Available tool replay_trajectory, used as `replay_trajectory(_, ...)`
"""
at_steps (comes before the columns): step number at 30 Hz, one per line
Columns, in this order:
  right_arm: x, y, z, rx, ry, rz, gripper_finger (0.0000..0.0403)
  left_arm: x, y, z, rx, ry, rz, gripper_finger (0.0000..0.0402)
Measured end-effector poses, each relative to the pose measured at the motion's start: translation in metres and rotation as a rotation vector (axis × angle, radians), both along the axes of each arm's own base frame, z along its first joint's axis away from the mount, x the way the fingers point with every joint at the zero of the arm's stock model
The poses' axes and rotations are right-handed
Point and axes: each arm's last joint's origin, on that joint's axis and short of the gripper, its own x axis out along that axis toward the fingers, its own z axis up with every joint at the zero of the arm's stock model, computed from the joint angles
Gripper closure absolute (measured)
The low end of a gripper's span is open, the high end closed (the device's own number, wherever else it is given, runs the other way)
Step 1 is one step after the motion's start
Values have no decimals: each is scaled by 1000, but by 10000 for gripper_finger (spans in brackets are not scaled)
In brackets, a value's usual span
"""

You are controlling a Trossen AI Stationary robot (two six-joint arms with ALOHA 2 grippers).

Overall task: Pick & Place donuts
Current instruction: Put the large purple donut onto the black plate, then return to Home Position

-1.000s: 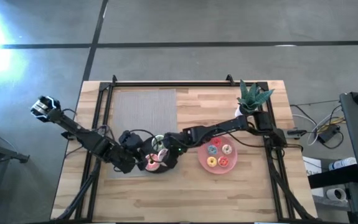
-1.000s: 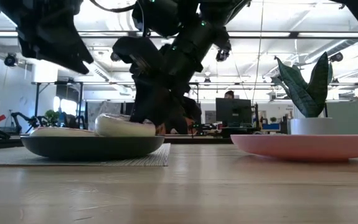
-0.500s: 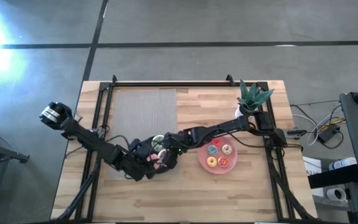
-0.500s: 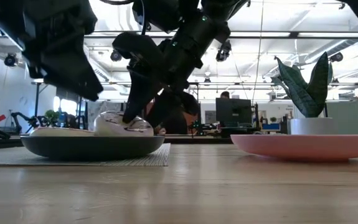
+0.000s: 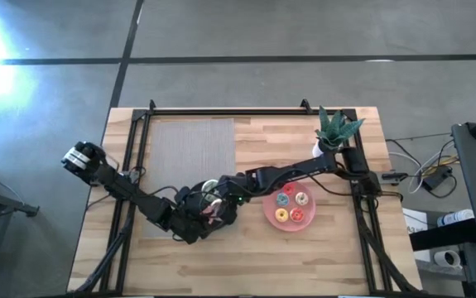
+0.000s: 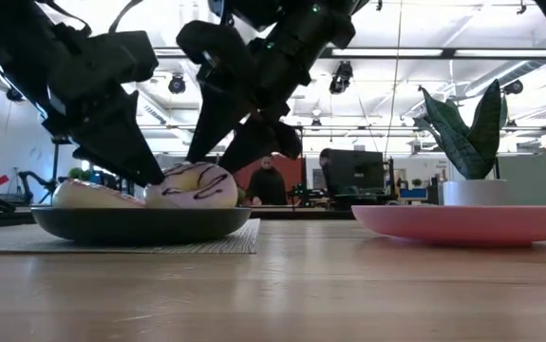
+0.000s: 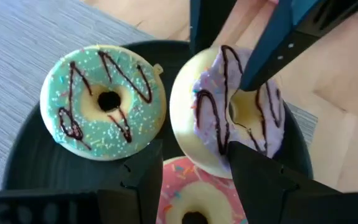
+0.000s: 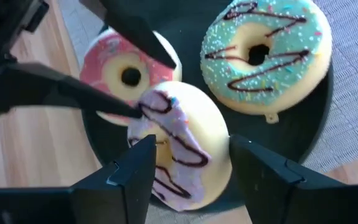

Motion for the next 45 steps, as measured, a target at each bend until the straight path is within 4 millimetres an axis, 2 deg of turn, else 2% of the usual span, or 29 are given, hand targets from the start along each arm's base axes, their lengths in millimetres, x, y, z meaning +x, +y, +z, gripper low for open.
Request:
replay_trajectory(8,-5,3,4,-23,22,38,209,-10,8,2,25,-25,50,245)
replay_trajectory(13,-9,5,18,-62,-4,39,209,-21,7,20,-10,-93,33,245)
replay_trajectory(18,-19,3,46,-170,-58,26,209,-34,7,42,-25,-153,5,245)
replay_trajectory(25,-44,4,104,-247,-189,75,209,-55,11,77,-121,-287,-32,245)
replay_trajectory(29,-60,6,122,-257,-182,98,209,-66,18,87,-128,-315,-53,245)
replay_trajectory(32,-74,10,131,-262,-148,119,209,-72,22,96,-233,-370,-17,245)
replay_trajectory(35,-86,17,137,-253,-115,131,209,-76,25,103,-270,-397,-27,245)
replay_trajectory(39,-93,30,134,-211,-85,123,209,-77,28,106,-250,-419,-10,245)
replay_trajectory(42,-98,43,125,-186,-59,132,210,-69,32,107,-269,-454,-40,245)
replay_trajectory(45,-103,54,114,-155,-25,123,216,-56,37,105,-307,-545,-154,245)
